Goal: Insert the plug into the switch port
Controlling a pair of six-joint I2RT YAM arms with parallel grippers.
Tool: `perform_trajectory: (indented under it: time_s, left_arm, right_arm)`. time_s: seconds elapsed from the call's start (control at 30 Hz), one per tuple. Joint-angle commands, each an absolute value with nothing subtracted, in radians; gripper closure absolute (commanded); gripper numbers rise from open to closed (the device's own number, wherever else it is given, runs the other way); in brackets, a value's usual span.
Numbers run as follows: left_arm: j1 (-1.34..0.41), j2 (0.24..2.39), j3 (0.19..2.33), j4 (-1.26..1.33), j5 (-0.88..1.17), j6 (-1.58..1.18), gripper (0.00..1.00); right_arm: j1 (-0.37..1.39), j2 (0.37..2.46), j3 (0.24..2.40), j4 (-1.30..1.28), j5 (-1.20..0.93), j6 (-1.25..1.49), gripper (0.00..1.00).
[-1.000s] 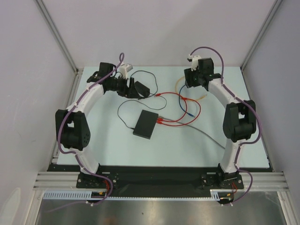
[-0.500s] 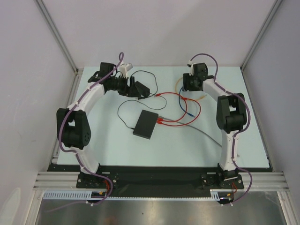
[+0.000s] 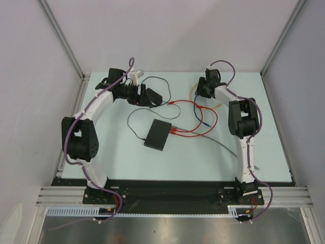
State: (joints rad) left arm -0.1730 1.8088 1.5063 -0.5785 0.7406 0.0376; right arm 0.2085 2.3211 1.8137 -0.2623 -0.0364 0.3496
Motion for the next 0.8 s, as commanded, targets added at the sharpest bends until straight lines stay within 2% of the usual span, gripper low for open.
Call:
perform_trajectory:
  time_s: [0.0,0.2,0.3,0.33,0.4,0.6,0.77]
  left_arm:
    - [-0.163,1.809,1.502,-0.574,0.749,0.057,0.28]
    - [-0.149,1.833,1.512,-0.575,0.756,0.037,0.28]
    - [-0.146,1.841,1.522,-0.575,0.761,0.028,0.28]
    - [-0.146,1.838,1.525,-0.574,0.765,0.028,0.28]
    - [-0.146,1.833,1.532,-0.571,0.765,0.025,0.27]
    - [-0.146,1.796,1.554,-0.563,0.795,0.02,0.25]
    - [-0.146,1.744,1.554,-0.554,0.831,0.02,0.21]
  right_arm:
    - [0.213,2.376,1.876,-0.221,-0.051,0.425,0.5]
    - [0.207,2.439,1.908,-0.235,-0.104,0.483,0.57]
    - [0.192,2.448,1.905,-0.232,-0.13,0.505,0.76]
    - [0.186,2.444,1.902,-0.226,-0.156,0.518,0.91]
    - [0.161,2.421,1.879,-0.215,-0.189,0.52,1.0]
    - [0.083,2.192,1.802,-0.106,-0.385,0.483,1.0]
    - [0.015,1.982,1.798,-0.048,-0.665,0.449,1.0]
